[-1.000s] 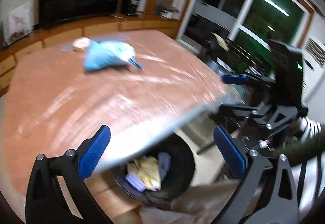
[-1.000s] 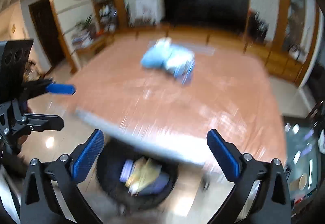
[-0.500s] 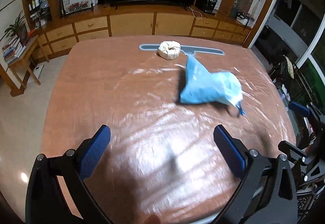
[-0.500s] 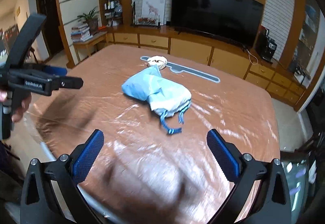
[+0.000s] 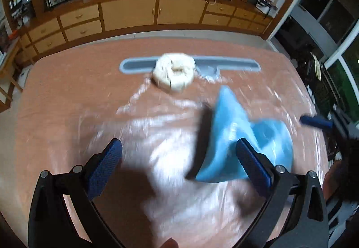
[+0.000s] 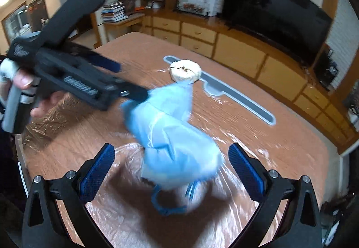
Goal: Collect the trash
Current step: 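Move both tools back toward the blue mask bag on the table, then grasp the white tape roll with the left tool while the right tool grasps the blue mask bag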
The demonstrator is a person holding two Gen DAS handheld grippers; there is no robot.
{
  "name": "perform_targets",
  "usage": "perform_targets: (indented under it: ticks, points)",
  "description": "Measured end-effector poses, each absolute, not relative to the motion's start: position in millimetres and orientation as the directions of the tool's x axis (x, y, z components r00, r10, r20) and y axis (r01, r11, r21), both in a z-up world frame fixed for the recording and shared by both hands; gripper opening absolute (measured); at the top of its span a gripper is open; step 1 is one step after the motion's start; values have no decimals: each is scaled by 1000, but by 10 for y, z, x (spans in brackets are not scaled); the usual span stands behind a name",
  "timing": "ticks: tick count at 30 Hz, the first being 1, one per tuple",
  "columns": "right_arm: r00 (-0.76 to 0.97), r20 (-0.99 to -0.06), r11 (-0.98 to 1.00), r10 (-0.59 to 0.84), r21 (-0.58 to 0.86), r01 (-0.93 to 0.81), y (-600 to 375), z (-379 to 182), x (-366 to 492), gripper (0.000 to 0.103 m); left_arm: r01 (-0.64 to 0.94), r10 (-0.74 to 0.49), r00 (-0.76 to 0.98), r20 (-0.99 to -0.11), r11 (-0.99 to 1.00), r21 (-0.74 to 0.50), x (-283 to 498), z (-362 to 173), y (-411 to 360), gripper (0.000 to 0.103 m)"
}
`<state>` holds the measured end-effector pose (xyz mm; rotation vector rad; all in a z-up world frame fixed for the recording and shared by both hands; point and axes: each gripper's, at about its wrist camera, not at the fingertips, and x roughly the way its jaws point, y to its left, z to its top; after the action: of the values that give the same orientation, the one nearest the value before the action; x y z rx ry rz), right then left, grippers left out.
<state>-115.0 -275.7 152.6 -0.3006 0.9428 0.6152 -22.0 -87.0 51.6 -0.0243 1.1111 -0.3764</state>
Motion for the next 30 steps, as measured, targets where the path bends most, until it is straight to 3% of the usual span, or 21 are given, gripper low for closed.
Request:
perform_targets:
  ticks: [6,13,18,30]
  points:
    - [341,-839,766,424,131,-630,-2742,1379,-931,99,259,-305,380,-873,941,-217,170,406,-928,101]
    - [315,-812,772,491,238,-590,-2727,1353,-867,99,252,-233,390,-891,957,-140,437,298,-1065,101]
    - [342,-813,785,472,211,-583,-2669,1331,-902,99,241,-199,401,-894,965,-106,515,223,-1130,101]
    - [396,-806,822,441,185,-539,-2606,1282,-907,97,247,-175,453,-874,967,-66,545,238,-1209,80]
